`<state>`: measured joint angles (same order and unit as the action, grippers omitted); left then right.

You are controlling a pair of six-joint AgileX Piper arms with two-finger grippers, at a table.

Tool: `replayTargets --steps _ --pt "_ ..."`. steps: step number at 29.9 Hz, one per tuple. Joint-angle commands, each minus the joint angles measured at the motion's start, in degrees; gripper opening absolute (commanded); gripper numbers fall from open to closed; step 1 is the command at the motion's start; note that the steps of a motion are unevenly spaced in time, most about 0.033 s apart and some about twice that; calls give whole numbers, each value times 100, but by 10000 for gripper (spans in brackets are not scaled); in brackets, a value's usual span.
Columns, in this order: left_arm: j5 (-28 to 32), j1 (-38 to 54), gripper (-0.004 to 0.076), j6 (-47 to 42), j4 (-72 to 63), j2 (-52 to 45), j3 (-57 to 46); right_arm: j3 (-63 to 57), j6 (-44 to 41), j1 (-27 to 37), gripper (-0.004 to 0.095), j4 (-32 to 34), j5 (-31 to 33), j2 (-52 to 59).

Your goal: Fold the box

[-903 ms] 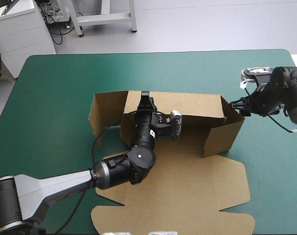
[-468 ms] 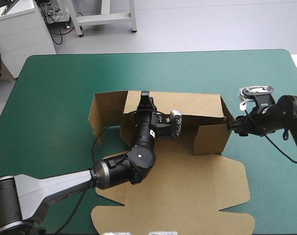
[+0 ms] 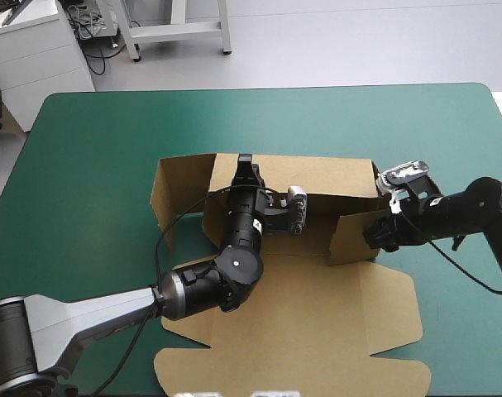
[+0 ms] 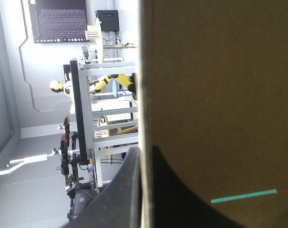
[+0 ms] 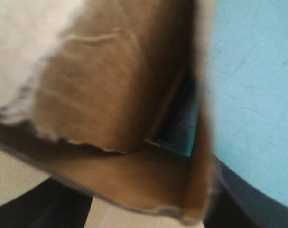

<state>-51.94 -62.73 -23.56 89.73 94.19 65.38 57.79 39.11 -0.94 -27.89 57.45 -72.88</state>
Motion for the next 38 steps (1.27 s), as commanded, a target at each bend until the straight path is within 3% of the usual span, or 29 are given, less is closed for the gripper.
replayTargets --steps 1,7,11,19,29,38 --pt "-253 -26 -32 -88 385 -240 158 52 529 15 548 -608 -96 170" --pt "-253 -26 -32 -88 385 -240 158 -167 701 15 551 -658 -232 160" --pt "-253 -26 -32 -88 385 -240 158 -446 1071 15 551 -1105 -351 160" --pt "-253 -26 -32 -88 385 -240 158 -898 1080 4 551 -1501 -1107 160" --pt "-253 -26 -32 -88 372 -240 158 -1411 1626 -4 551 -2484 -1948 350" --pt "-263 -26 -32 -184 344 -240 158 -2068 1756 -1095 548 -2919 -3939 913"
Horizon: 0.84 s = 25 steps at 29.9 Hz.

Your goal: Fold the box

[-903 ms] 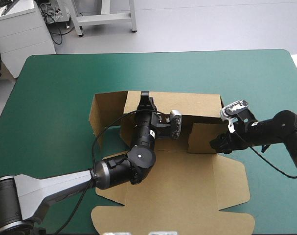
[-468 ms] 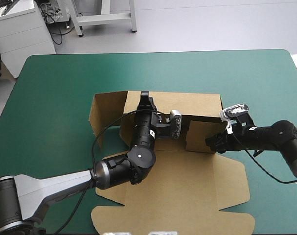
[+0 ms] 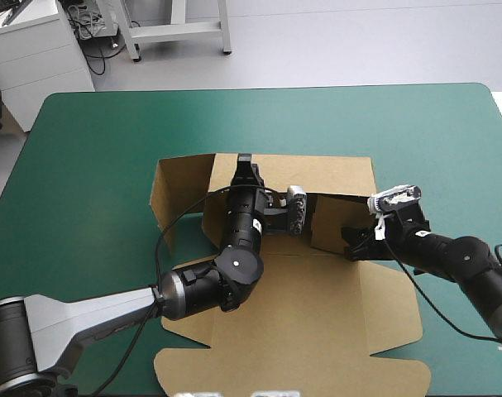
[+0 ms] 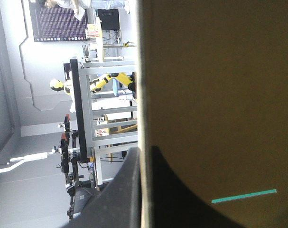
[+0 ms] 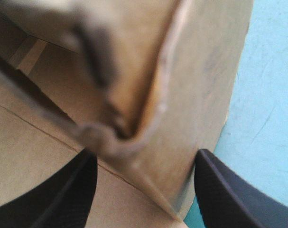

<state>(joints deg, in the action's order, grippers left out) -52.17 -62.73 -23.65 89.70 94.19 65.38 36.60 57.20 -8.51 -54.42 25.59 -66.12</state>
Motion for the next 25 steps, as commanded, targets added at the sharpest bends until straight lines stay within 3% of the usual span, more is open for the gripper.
replayTargets --steps 1,5,9,17,25 --pt "-240 -26 -32 -203 347 -240 158 21 -172 -491 548 -265 -1069 239" --pt "-240 -26 -32 -203 324 -240 158 -25 -335 -912 543 -265 -1799 201" --pt "-227 -26 -32 -203 324 -240 158 -13 -346 -1010 433 -265 -2198 110" --pt "-207 -26 -32 -203 398 -240 158 -4 -251 -1010 -23 -265 -2327 49" --pt "-126 -26 -22 -203 408 -240 158 -4 -493 -1010 -23 -315 -2450 49"
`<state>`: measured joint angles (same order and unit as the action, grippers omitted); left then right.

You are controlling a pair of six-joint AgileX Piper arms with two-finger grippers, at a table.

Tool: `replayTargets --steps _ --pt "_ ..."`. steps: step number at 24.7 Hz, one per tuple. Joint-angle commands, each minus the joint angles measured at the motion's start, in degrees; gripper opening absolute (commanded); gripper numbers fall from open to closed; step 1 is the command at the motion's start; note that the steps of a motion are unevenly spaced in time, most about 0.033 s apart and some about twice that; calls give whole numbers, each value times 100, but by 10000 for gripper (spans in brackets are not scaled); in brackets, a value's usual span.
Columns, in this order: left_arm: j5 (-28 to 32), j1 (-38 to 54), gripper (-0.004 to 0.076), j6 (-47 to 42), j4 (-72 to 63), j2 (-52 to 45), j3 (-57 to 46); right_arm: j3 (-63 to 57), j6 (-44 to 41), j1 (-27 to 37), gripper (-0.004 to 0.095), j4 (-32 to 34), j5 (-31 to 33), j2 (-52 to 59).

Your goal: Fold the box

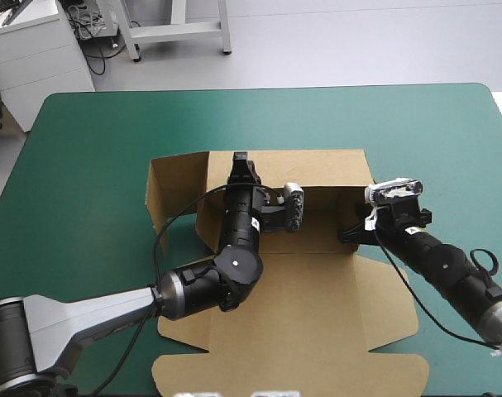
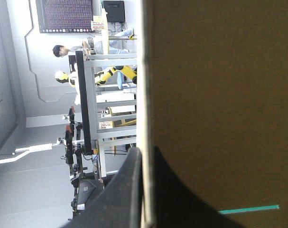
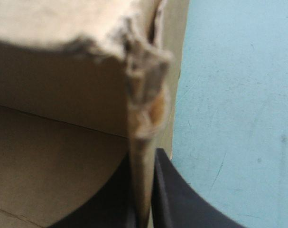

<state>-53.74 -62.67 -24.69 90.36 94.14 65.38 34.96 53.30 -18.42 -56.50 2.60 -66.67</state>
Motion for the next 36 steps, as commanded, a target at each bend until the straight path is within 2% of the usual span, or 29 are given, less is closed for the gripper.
replayTargets --steps 1,9,14,22,24,25,27,30,33,35,36 --pt "72 -31 -7 -99 342 -235 158 160 -87 -18 -23 -118 -161 104" --pt "161 -31 234 -136 356 -235 158 272 274 -18 -21 -35 -200 104" --pt "191 -53 246 -414 387 -235 158 445 287 -18 -23 -35 -522 59" --pt "-266 -351 257 -550 567 -235 158 1197 297 -18 -23 -17 -593 -757" --pt "-266 -378 340 -561 577 -235 158 1551 319 -18 -23 -17 -595 -1114" --pt "-378 -378 438 -574 647 -235 158 1763 319 -18 -23 -17 -616 -1323" --pt "-639 -378 518 -574 661 -235 158 1989 319 -18 -23 -17 -752 -1547" --pt "-1067 -532 512 -481 433 -235 158 2271 394 -7 -23 -17 -919 -1855" --pt "-937 -853 512 40 -501 -246 158 2495 467 84 -23 -57 -712 -2125" --pt "-816 -901 477 1056 -1373 -312 158 2553 409 228 -23 -94 -350 -2206" --pt "-703 -879 407 1817 -2130 -387 211 2553 343 291 -22 -94 -168 -2228"
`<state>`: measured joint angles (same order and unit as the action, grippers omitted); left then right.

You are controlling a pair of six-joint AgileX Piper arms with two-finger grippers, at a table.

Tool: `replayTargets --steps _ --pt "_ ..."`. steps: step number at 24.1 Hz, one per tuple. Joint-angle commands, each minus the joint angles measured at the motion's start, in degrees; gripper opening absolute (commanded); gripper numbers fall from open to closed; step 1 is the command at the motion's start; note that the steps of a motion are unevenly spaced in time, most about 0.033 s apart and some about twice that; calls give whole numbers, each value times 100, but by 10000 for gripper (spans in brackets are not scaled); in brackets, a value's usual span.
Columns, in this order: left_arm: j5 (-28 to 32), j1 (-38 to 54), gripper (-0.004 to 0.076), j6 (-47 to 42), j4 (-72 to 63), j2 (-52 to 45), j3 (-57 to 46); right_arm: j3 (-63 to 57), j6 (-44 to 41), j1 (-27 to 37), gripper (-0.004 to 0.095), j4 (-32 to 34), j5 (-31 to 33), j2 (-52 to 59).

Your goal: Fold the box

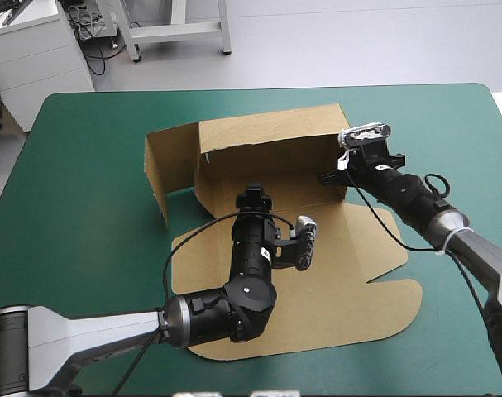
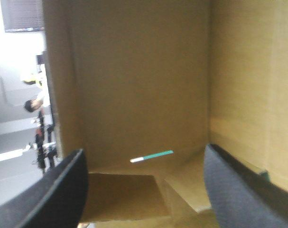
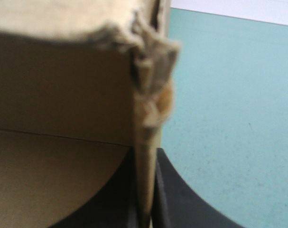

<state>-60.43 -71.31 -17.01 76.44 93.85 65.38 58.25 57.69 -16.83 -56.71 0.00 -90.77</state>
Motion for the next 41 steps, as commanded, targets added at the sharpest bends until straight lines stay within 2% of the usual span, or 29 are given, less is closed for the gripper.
replayTargets --steps 1,2,4,8,11,13,17,20,22,24,27,29,33,36,38,41 --pt "34 39 323 1661 -1426 -450 293 224 -157 206 -22 -60 241 173" --pt "75 148 176 2398 -2342 -556 456 224 -185 250 -22 -48 366 173" --pt "141 349 -37 3041 -3266 -687 709 224 -185 291 -22 -48 540 173" --pt "204 961 -20 3609 -4541 -914 1292 224 -185 291 -22 -39 761 173" --pt "163 1675 -20 3892 -5610 -1087 1912 224 -185 291 -22 4 874 173" --pt "365 2266 -20 3916 -6199 -1201 2267 224 -185 291 -22 4 921 173" --pt "1212 4184 -32 3797 -7750 -1656 2661 224 -185 291 -22 4 1062 173" --pt "1058 5792 -32 3583 -8893 -1944 2590 224 -185 291 -22 4 1083 173" --pt "1046 6757 -32 3392 -9208 -2077 2211 224 -185 291 -22 4 1125 173" --pt "1229 7442 -32 3366 -9410 -2319 1403 224 -185 291 -22 4 1210 173" --pt "2109 8464 -32 3236 -9869 -2966 -294 224 -185 291 -22 61 1356 173" --pt "2422 9044 -32 3410 -10304 -3189 -1042 224 -185 291 -22 111 1399 173" --pt "2447 9570 -32 3804 -11041 -3165 -1416 239 -286 291 -21 111 1493 185" --pt "2524 9731 -32 4103 -11450 -3078 -1440 540 -900 291 -21 643 2020 185" --pt "2599 9742 -32 4105 -11570 -3040 -1440 991 -1984 291 -21 1543 2639 185" --pt "2684 9742 -32 4093 -11631 -3005 -1440 1792 -3891 291 -21 3266 3627 185"
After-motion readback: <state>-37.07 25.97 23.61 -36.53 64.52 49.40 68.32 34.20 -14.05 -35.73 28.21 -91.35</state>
